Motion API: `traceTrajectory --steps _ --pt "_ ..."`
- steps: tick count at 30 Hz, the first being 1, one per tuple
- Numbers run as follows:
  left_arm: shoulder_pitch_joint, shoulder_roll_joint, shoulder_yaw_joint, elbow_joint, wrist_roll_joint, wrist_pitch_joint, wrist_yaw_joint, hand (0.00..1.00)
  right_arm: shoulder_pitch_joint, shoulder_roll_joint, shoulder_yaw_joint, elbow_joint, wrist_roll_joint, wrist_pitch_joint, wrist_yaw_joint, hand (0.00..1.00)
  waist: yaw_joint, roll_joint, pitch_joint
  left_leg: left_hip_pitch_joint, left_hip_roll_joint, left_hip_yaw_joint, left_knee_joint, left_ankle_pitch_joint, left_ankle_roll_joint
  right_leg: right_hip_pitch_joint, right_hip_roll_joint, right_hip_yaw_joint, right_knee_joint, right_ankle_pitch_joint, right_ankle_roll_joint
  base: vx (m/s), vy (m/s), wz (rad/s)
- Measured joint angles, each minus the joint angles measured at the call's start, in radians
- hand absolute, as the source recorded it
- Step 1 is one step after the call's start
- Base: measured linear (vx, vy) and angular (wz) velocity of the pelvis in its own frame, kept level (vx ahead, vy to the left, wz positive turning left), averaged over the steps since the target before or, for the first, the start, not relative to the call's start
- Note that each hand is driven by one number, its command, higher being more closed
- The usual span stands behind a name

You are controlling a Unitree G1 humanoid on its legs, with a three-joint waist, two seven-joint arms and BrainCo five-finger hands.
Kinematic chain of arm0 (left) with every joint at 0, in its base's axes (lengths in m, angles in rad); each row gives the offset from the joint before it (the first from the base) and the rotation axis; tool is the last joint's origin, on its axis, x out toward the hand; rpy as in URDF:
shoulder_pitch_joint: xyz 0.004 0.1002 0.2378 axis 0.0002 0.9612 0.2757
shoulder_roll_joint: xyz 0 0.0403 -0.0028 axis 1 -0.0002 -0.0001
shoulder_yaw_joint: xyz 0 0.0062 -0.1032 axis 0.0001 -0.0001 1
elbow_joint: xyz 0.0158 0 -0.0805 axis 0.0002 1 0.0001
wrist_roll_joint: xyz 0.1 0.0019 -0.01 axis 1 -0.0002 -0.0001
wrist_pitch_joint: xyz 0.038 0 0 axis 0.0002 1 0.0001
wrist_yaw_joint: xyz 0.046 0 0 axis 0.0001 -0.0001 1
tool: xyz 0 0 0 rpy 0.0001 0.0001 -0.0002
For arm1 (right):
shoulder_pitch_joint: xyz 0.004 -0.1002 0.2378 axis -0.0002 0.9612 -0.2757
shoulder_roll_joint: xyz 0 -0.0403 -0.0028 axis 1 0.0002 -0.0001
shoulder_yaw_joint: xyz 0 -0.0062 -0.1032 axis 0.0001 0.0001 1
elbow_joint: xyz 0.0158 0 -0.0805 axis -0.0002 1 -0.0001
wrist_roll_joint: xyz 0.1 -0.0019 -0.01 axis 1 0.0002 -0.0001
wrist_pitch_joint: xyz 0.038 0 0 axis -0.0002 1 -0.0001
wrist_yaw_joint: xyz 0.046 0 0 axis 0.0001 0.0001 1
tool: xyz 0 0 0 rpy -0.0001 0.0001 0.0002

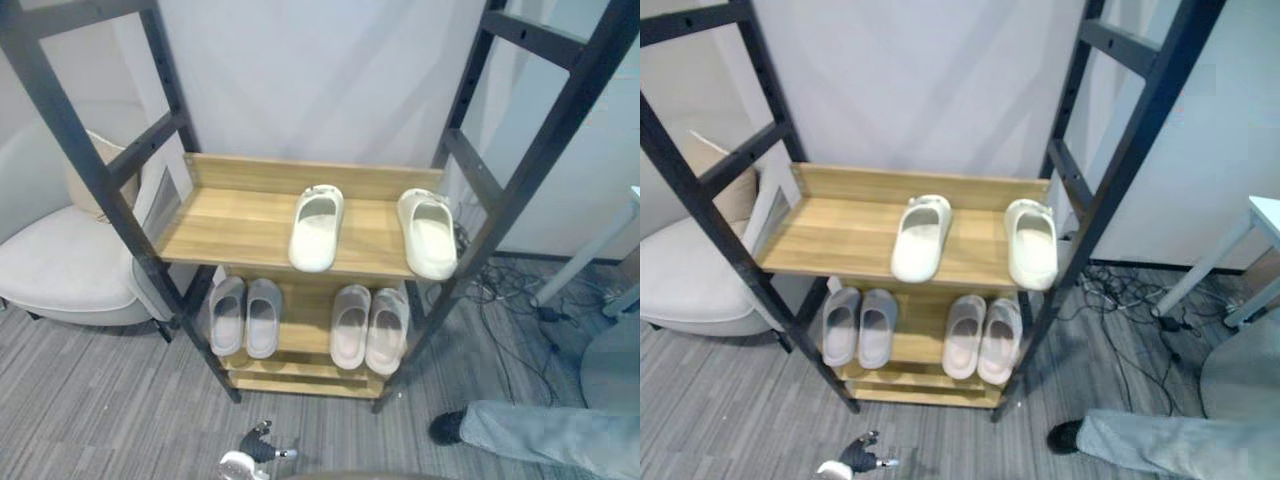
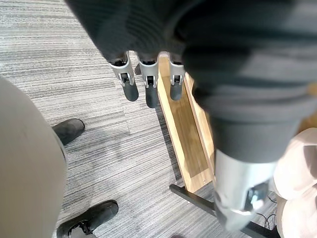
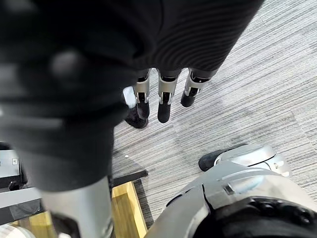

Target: Organize the slippers on the shoe rack

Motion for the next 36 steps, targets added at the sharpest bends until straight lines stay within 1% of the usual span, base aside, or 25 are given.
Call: traceTrajectory --steps 5,11,16,19,21,24,25,28,29,30,33,35,36 --pt "-0.008 -0.009 0.0 0.016 0.0 -0.005 0.0 0.0 -0.003 -0.005 0.007 0.0 0.0 -0.003 0.0 0.0 0.0 0.012 0.007 0.0 -0.001 -0.001 0.0 0.0 0.0 0.004 0.001 -0.001 -0.006 0.0 -0.001 0.04 -0.003 0.01" --pt "-0.012 -0.012 -0.021 0.015 -0.001 -0.008 0.001 0.0 -0.004 -0.009 0.009 0.0 0.0 -0.009 0.0 0.0 0.0 0.017 0.011 0.0 0.0 -0.005 0.0 0.0 0.0 0.01 0.003 -0.005 -0.009 0.001 -0.002 0.01 -0.001 0.0" --pt "-0.023 -0.013 -0.095 -0.003 -0.001 -0.009 -0.002 0.0 -0.004 -0.01 0.012 -0.002 0.0 -0.009 0.0 0.0 0.001 0.021 0.017 0.007 0.001 -0.004 0.001 0.0 0.0 0.015 0.003 -0.003 -0.012 0.001 -0.002 0.0 0.0 0.0" --pt "-0.023 -0.015 -0.161 -0.035 -0.003 -0.009 -0.006 0.0 -0.003 -0.011 0.012 -0.002 0.0 -0.009 -0.001 0.0 0.001 0.02 0.017 0.008 0.003 -0.003 0.001 -0.001 -0.001 0.015 0.003 -0.002 -0.013 0.001 -0.002 0.0 0.0 0.0" --pt "-0.023 -0.016 -0.232 -0.078 -0.003 -0.01 -0.008 0.0 -0.003 -0.01 0.012 -0.003 0.001 -0.009 -0.001 0.0 0.001 0.021 0.018 0.008 0.005 -0.003 0.001 -0.002 -0.002 0.015 0.005 -0.002 -0.014 0.001 -0.002 0.0 0.0 0.0" --pt "-0.024 -0.017 -0.328 -0.181 -0.014 -0.011 -0.013 0.0 -0.002 -0.011 0.012 -0.004 0.002 -0.012 -0.001 0.0 0.001 0.021 0.018 0.005 0.009 -0.004 0.001 -0.004 -0.005 0.013 0.007 -0.002 -0.014 -0.001 -0.004 0.0 0.0 0.0" --pt "-0.028 -0.017 -0.377 -0.247 -0.027 -0.017 -0.025 0.0 -0.001 -0.011 0.012 -0.004 0.003 -0.016 -0.001 0.0 0.001 0.021 0.017 0.002 0.009 -0.005 0.001 -0.004 -0.006 0.011 0.008 -0.003 -0.013 -0.002 -0.005 0.0 0.0 0.0" --pt "-0.047 -0.02 -0.449 -0.369 -0.044 -0.023 -0.051 0.0 -0.001 -0.015 0.012 -0.007 0.003 -0.019 -0.001 0.0 0.001 0.024 0.017 -0.005 0.01 -0.007 0.001 -0.004 -0.006 0.006 0.011 -0.006 -0.011 -0.003 -0.007 0.0 0.0 0.0" --pt "-0.048 -0.02 -0.464 -0.427 -0.047 -0.023 -0.055 0.0 -0.001 -0.018 0.012 -0.009 0.004 -0.019 -0.001 0.0 0.001 0.029 0.019 -0.005 0.01 -0.008 0.001 -0.004 -0.006 0.006 0.011 -0.007 -0.011 -0.003 -0.007 0.0 0.0 0.0" --pt "-0.049 -0.02 -0.48 -0.522 -0.07 -0.023 -0.068 0.0 -0.001 -0.024 0.012 -0.011 0.005 -0.021 0.0 0.0 -0.001 0.038 0.023 -0.005 0.01 -0.01 0.0 -0.005 -0.006 0.006 0.011 -0.01 -0.009 -0.004 -0.008 0.0 0.0 0.04" --pt "-0.072 -0.018 -0.499 -0.748 -0.118 -0.03 -0.091 0.0 0.001 -0.035 0.013 -0.01 0.007 -0.021 0.0 0.0 -0.001 0.054 0.018 -0.014 0.01 -0.02 0.0 -0.005 -0.006 0.003 0.012 -0.019 -0.01 -0.006 -0.009 0.0 -0.002 0.1" --pt "-0.121 -0.009 -0.499 -0.87 -0.159 -0.049 -0.09 0.0 -0.001 -0.04 0.013 -0.01 0.007 -0.023 0.0 0.0 -0.001 0.06 0.014 -0.018 0.011 -0.028 0.001 -0.005 -0.006 0.004 0.013 -0.027 -0.012 -0.007 -0.01 0.01 -0.014 0.11" --pt "-0.152 0.001 -0.491 -0.925 -0.184 -0.061 -0.088 0.0 -0.002 -0.044 0.021 -0.01 0.007 -0.024 -0.001 0.0 0.0 0.058 0.013 -0.018 0.012 -0.029 0.001 -0.005 -0.006 0.004 0.014 -0.028 -0.012 -0.007 -0.01 0.0 0.0 0.0"
